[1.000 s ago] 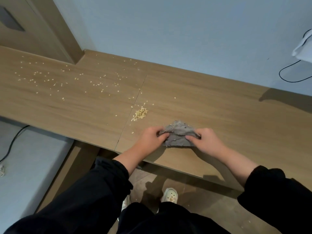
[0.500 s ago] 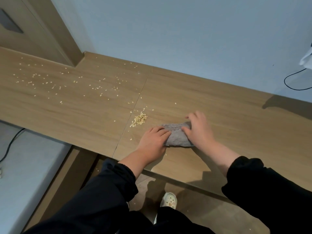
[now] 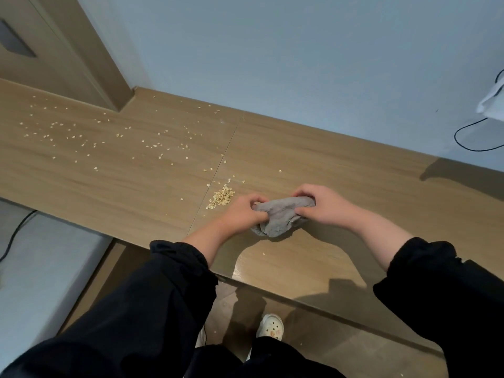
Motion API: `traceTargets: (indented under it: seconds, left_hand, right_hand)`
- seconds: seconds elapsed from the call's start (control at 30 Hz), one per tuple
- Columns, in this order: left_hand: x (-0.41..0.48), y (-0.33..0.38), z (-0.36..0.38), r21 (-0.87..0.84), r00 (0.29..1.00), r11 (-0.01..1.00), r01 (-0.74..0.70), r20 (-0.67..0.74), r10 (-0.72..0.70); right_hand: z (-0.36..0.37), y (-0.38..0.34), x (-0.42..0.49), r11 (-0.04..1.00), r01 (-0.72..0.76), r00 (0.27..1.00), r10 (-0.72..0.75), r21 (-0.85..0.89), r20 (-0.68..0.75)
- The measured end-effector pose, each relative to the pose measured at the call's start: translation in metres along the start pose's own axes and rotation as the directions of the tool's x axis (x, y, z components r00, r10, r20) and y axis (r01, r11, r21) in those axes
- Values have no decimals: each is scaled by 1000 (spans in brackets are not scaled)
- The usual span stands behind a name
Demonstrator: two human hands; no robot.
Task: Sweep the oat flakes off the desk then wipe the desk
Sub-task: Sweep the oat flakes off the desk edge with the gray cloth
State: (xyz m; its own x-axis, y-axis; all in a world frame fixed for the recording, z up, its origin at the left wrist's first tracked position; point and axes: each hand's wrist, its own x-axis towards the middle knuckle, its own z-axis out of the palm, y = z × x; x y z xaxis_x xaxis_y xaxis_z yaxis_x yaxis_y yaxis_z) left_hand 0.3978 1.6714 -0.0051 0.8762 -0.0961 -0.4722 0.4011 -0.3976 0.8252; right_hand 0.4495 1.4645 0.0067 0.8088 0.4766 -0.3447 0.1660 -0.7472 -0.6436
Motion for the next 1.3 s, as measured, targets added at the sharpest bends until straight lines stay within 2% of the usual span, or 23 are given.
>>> traceTargets:
  seconds: [0.13,0.17,0.23,0.3,0.37,0.4,0.47,0.53,0.63,0.73,0.8,0.87,0.93,1.0,1.1,1.17,1.23,1.3]
  left_hand:
    - [4,-2,3,-199,983,966,167,105,-148]
    - [6,-2,6,-154,987,976,154,73,-145]
    - [10,-7,12,141,998,989,43,-57,-35]
    - [10,-13,16,532,970,842,-95,-140,198]
    - [11,-22,16,699,883,653,-291,-66,464]
    - [10,-27,16,730,843,575,-370,2,539]
    - [8,-38,13,746,796,485,-457,100,596]
    - [4,-46,10,762,790,429,-485,171,589]
    - [-1,-50,5,774,768,368,-516,227,599]
    - [-6,-47,0,754,764,402,-519,198,614]
    - [-8,-50,-5,744,767,460,-485,108,633]
    - [-10,-57,-17,741,773,538,-402,-42,634]
    - [-12,-70,-33,736,798,617,-279,-180,576]
    - [-15,-84,-50,748,814,635,-196,-237,530]
    - [-18,-97,-75,754,846,652,-77,-297,443]
    - [-19,-105,-89,782,872,624,-1,-304,383]
    - [-19,-117,-101,805,889,592,43,-302,345]
    - [-18,-126,-109,813,900,575,90,-313,303]
  right_hand:
    - [-2,6,-1,997,1,1000,0,-72,12]
    - [0,7,1,995,-31,999,32,-91,1]
    - [7,11,4,983,-107,994,104,-152,-29]
    - [16,17,7,948,-88,995,67,-306,-79]
    - [24,19,6,903,20,991,-76,-428,-114]
    - [27,20,4,884,96,981,-162,-457,-106]
    - [33,21,-2,841,233,960,-280,-488,-24]
    - [41,26,-7,784,311,945,-315,-537,86]
    - [53,32,-13,722,294,953,-273,-627,132]
    - [66,31,-12,695,259,956,-285,-671,75]
    - [73,28,-9,686,230,951,-308,-691,11]
    - [76,25,-6,687,221,944,-329,-693,-25]
    - [76,23,-3,683,233,932,-361,-692,-43]
    - [74,16,-1,729,220,932,-353,-649,-81]
    - [54,-2,5,892,-15,930,-154,-453,-334]
    - [32,-5,12,956,-134,873,-12,-262,-487]
    - [11,-2,25,957,-220,798,66,-187,-599]
    - [-6,9,44,927,-325,761,138,-188,-634]
